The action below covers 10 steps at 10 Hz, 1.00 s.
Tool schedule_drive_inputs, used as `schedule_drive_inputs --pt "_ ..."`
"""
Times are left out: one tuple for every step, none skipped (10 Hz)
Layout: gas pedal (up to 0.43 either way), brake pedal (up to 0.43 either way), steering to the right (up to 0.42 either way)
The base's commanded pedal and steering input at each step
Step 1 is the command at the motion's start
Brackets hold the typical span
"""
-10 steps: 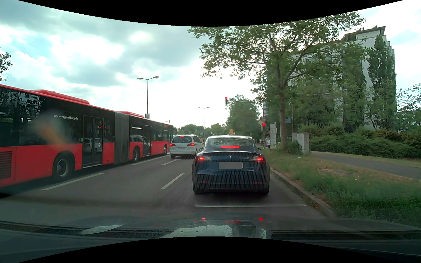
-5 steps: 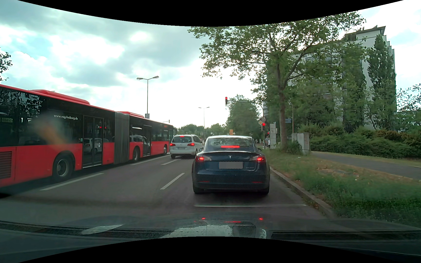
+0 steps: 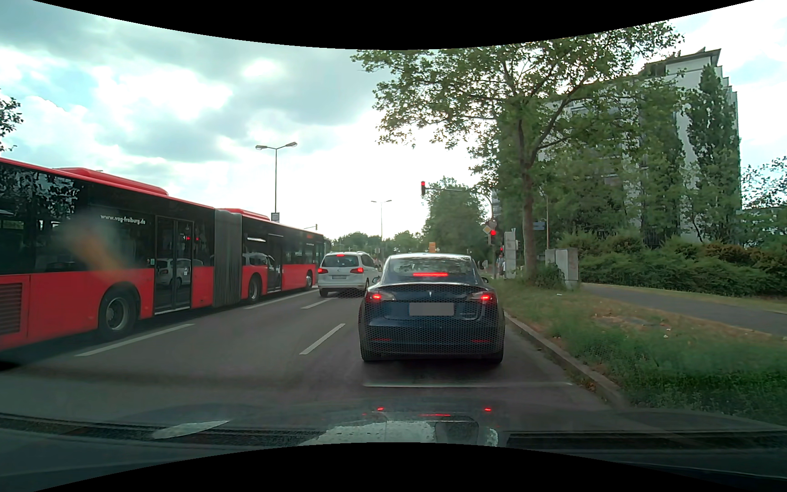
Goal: Follow the waypoints while adhering to traffic rules and regulations
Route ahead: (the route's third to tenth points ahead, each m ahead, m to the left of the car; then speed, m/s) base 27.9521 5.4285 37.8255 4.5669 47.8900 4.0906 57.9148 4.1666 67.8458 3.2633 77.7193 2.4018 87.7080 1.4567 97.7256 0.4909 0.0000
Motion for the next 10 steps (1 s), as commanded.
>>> schedule_drive_inputs --pt "0.000 0.238 -0.002" --pt "0.000 0.238 -0.002" --pt "0.000 0.232 -0.002" --pt "0.000 0.238 -0.002" --pt "0.000 0.232 -0.002" --pt "0.000 0.238 -0.002" --pt "0.000 0.238 -0.002" --pt "0.000 0.238 -0.002" --pt "0.000 0.238 -0.002" --pt "0.000 0.232 -0.002"
